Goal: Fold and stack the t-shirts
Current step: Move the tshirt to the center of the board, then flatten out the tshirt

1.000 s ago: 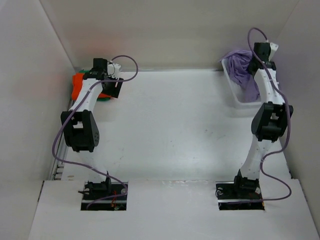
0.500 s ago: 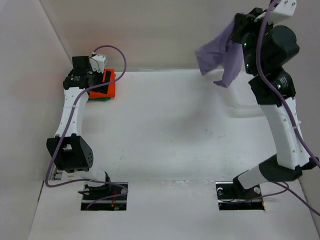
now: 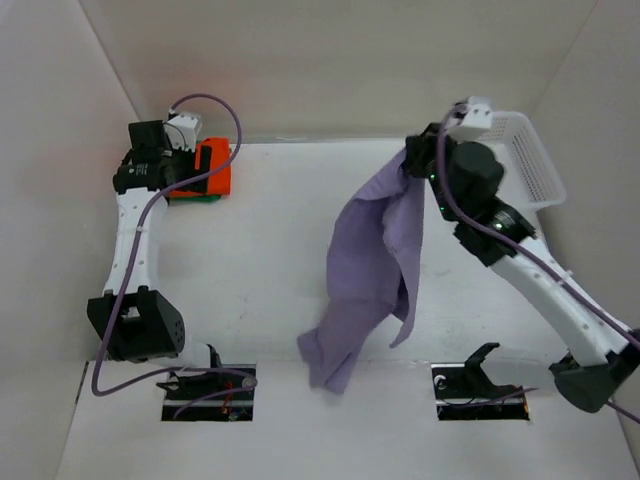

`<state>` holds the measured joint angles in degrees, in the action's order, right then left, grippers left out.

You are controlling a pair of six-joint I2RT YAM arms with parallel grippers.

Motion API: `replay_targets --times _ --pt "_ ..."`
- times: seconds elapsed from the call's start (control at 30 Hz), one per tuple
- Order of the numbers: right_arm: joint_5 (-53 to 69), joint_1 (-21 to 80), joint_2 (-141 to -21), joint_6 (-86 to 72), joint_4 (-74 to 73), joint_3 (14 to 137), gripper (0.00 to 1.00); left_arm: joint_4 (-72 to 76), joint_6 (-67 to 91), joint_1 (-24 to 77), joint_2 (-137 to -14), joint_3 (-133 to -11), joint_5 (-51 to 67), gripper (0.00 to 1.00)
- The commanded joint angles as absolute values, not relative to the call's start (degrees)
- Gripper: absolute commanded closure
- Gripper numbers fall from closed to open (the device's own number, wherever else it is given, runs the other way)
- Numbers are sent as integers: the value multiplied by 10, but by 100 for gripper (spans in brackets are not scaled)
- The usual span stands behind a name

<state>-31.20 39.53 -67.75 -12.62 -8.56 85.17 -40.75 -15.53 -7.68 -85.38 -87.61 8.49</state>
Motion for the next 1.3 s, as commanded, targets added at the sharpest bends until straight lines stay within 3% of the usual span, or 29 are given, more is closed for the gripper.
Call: replay_targets --times 0.0,0.03,0.13,0.27,0.47,0.7,0.87,0.97,1.03,1.1,1.27 --pt "-248 315 -704 -246 -119 739 70 -402 -152 -57 -825 -853 104 29" --pt "-199 273 -719 -271 -133 710 56 -405 -156 -44 -822 -841 104 29" --pt "-106 203 -757 -289 -179 677 46 -427 -180 -1 -814 -808 104 30" --pt "-88 221 -739 -290 -219 631 38 -476 -225 92 -795 -748 104 30" --pt "-117 253 -679 -375 -269 490 32 -505 -243 290 -773 -643 137 33" --pt "-105 249 -639 -423 -294 394 28 -519 -255 507 -821 -641 217 38" --pt "-82 266 -645 -440 -315 374 24 -441 -266 649 -891 -595 111 37" --pt "-84 267 -660 -442 -315 366 23 -374 -265 675 -932 -555 55 37" --pt "-83 268 -674 -443 -310 360 25 -344 -265 668 -954 -538 49 37" --pt "-81 269 -685 -445 -305 354 34 -333 -263 663 -970 -531 54 42" --pt "-77 268 -670 -452 -294 343 91 -323 -252 653 -981 -526 69 86"
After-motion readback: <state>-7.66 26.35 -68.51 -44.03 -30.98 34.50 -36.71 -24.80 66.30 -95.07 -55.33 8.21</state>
